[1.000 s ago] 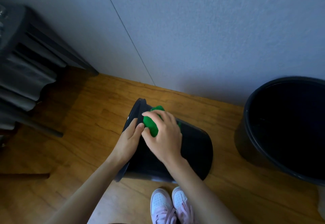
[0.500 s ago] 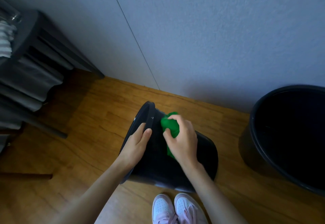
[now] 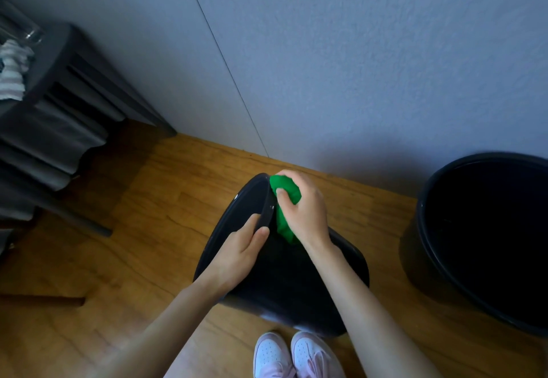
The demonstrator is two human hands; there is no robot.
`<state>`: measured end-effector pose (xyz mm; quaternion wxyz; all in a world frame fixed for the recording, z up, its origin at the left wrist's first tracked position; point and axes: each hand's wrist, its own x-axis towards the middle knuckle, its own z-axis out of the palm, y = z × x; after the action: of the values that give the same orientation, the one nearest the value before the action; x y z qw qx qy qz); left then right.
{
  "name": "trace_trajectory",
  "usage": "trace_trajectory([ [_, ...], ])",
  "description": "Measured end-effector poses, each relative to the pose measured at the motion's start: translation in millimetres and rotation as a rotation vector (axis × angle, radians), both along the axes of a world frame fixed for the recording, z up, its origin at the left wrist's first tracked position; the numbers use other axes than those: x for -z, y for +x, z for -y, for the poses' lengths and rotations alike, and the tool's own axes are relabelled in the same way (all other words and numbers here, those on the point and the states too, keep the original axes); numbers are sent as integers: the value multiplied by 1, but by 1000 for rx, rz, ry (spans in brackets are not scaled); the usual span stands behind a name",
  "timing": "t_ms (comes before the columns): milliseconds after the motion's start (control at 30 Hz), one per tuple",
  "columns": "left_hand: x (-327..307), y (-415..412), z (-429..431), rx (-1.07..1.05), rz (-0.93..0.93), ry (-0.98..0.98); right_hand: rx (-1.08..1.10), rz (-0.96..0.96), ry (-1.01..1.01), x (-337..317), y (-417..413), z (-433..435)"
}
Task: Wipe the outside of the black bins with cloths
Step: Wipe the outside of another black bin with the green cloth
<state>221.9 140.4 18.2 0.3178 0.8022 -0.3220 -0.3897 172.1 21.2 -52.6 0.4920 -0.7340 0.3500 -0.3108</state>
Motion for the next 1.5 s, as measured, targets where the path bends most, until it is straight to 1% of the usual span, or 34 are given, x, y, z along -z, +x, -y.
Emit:
trace_trajectory([
  [100,-1,1,1,-40,-9,-5,-10,94,-75,-2,-18,-22],
  [167,-1,2,1,-42,-24,-18,-44,117,-130,-6,-28,-39],
  [333,-1,6,-5,-27,-12,-9,-54,49,-203,-9,-27,-45],
  [467,0,6,-8,-18,-31,11,9,-28,-139,-9,-11,-23],
  [533,-1,5,-7,-30,-37,29,-11,-53,-125,-8,-8,-15],
  [667,1,5,-5,6,-10,4,-20,10,-186,-7,-20,-22],
  [733,4,8,-6,3,-7,-14,-59,38,-219,-8,-30,-36],
  [867,7,11,-8,13,-47,-18,-69,19,-269,-8,-34,-47],
  [1000,6,10,-10,2,-103,9,36,-45,-204,-10,-18,-24],
  [1067,6,8,-12,6,-168,-4,26,-110,-188,-9,-10,-9],
  [1100,8,10,-12,3,-231,-1,9,-123,-187,-7,-9,-5],
  [1233,5,14,-8,-41,-348,-30,46,-74,-208,-1,-15,-7],
  [1267,5,15,-7,-21,-368,-24,50,-54,-207,0,-18,-9],
  [1333,2,16,0,-56,-422,-34,36,-23,-215,1,-22,-11],
  [1367,5,17,3,-108,-423,-35,28,-2,-217,1,-24,-14],
  [1433,6,15,11,-185,-365,-6,22,61,-176,3,-28,-24],
  [1500,8,11,17,-197,-234,35,70,124,-57,6,-32,-39],
])
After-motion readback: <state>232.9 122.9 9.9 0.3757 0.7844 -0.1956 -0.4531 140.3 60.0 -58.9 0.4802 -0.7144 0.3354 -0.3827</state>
